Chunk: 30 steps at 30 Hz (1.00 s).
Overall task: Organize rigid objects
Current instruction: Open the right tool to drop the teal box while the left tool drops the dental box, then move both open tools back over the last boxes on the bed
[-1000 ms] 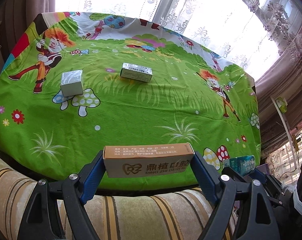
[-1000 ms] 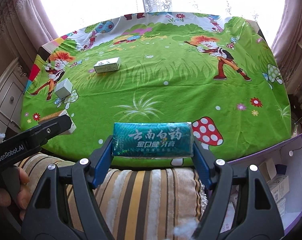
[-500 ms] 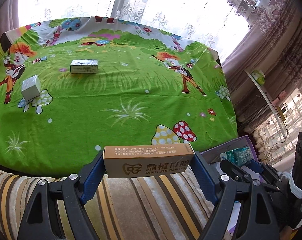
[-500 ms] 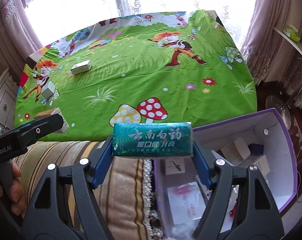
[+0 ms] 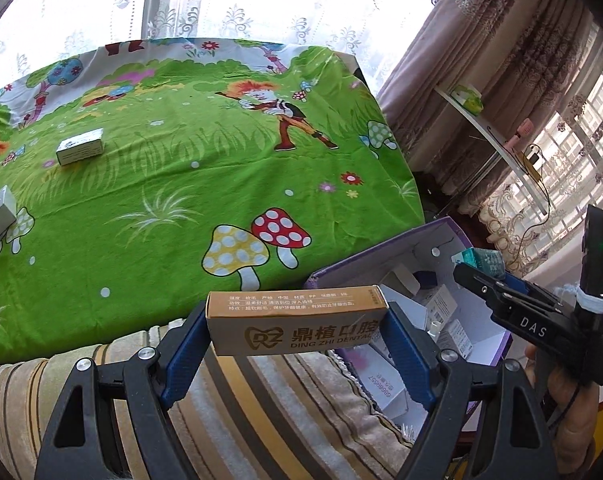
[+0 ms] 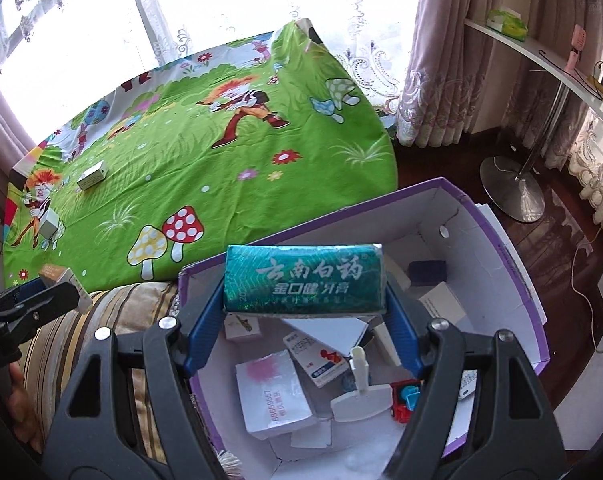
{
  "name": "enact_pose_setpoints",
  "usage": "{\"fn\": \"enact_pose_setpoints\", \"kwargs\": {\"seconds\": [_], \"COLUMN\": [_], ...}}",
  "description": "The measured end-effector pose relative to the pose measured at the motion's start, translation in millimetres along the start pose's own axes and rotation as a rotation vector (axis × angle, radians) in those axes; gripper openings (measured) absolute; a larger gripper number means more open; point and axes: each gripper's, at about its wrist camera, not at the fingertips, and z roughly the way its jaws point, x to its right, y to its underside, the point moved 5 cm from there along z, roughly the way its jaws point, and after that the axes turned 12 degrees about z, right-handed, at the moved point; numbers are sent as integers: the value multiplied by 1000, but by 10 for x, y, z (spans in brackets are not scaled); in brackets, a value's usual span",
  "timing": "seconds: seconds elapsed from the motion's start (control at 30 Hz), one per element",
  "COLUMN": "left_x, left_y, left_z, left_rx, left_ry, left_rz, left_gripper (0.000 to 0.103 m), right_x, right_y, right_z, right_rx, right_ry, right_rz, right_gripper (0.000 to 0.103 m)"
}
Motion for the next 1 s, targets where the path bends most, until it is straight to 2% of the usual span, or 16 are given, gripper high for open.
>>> {"fn": "enact_pose_setpoints", "kwargs": {"seconds": [0.3, 0.4, 0.47, 0.57, 1.0], "left_x": [527, 677, 749, 771, 672], "left_y": [-8, -14, -10, 3, 6], "left_z": [142, 170, 202, 224, 209], "left_rx": [-38, -41, -49, -55, -57], "left_ry": [62, 102, 122, 132, 134], "left_rz": [139, 180, 197, 196, 155], "left_gripper": [84, 85, 87, 91, 91], "right_x": [276, 327, 351, 369, 281], "right_y": [-83, -110, -125, -130, -126], "right_z": [-76, -99, -106, -121, -136], "right_rx": [31, 43, 47, 54, 53], "right_ry": [29, 45, 47, 54, 52], "right_rz": [41, 49, 57, 62, 43], "right_gripper": [76, 76, 79, 90, 91]}}
